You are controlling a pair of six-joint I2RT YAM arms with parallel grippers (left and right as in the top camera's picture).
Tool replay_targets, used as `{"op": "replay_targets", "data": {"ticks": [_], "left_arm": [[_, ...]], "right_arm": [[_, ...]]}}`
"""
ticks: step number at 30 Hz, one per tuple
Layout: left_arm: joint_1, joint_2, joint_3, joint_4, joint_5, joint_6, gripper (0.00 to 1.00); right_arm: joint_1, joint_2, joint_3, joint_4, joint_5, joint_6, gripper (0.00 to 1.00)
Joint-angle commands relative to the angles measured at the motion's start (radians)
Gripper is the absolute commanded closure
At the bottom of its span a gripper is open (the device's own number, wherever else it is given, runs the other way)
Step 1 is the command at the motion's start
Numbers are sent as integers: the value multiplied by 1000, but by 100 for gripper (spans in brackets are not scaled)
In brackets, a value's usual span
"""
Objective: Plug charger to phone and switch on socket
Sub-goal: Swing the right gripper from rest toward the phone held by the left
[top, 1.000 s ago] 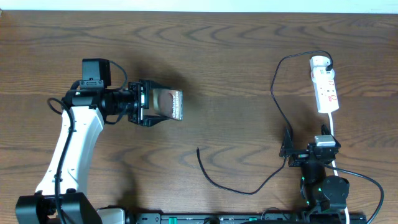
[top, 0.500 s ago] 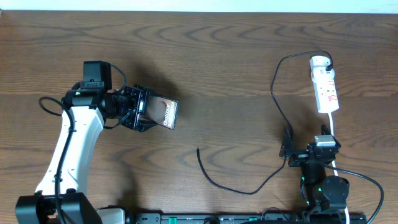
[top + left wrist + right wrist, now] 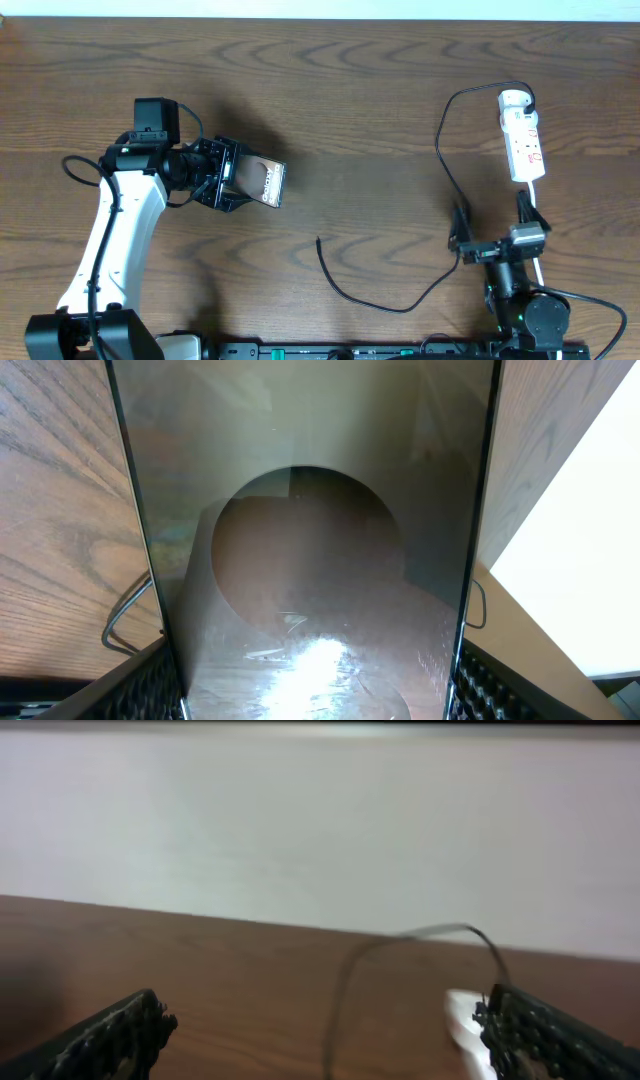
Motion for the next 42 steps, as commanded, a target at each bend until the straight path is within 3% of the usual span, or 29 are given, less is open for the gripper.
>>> {"op": "replay_targets", "data": {"ticks": [1, 5, 10, 17, 20, 23, 27, 32, 38, 42], "left_arm": [[3, -22, -1, -2, 13, 15, 93], [3, -22, -1, 0, 13, 14, 93], [3, -22, -1, 9, 13, 14, 93], [3, -21, -1, 9, 13, 14, 93], [3, -21, -1, 8, 13, 14, 93], [3, -21, -1, 8, 13, 14, 93], [3, -21, -1, 8, 8, 14, 93], [3, -21, -1, -10, -77, -23, 93], [3, -21, -1, -13, -99, -36, 93], [3, -21, -1, -14, -126, -40, 93]], "right_arm": [[5, -4, 12, 16, -160, 36, 1], [4, 52, 106, -18, -177, 51, 1], [3, 320, 381, -134, -306, 43, 1], [4, 962, 937, -412, -904, 44, 1], [4, 1179, 1071, -362, -1170, 44, 1], [5, 1347, 1134, -246, -1283, 98, 1], [29, 1526, 1147, 19, -1289, 358, 1], [106, 1683, 1147, 92, -1178, 644, 1], [221, 1802, 1147, 93, -1140, 713, 1], [302, 1824, 1146, 91, -963, 739, 1]]}}
